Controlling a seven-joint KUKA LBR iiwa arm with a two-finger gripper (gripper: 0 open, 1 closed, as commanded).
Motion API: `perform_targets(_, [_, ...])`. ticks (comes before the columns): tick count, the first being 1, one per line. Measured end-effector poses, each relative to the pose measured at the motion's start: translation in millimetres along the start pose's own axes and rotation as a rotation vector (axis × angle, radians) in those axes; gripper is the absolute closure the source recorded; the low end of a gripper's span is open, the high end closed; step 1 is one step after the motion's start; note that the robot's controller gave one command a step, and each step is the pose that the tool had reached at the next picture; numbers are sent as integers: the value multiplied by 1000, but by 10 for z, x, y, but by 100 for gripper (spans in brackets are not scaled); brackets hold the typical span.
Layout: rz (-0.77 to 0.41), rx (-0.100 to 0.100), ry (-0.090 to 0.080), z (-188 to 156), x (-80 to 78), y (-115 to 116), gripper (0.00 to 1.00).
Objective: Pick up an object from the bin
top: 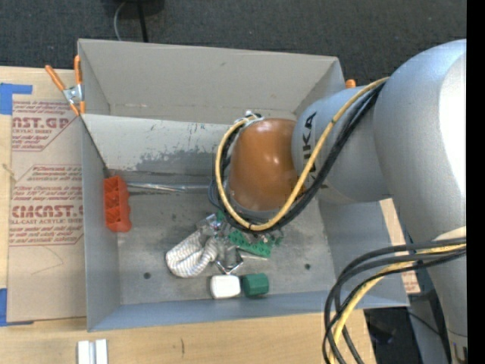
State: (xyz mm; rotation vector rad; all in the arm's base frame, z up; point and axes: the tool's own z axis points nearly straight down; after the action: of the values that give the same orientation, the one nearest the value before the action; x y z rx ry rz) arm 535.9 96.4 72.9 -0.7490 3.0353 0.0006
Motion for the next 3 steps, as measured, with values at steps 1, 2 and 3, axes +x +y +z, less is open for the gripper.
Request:
perform_targets(1, [0,0,0,0,0,0,100])
perform_targets(2, [-12,-1,1,-33,-19,-36,100])
perform_targets(3, [-12,-1,0,-23,-23,-56,100])
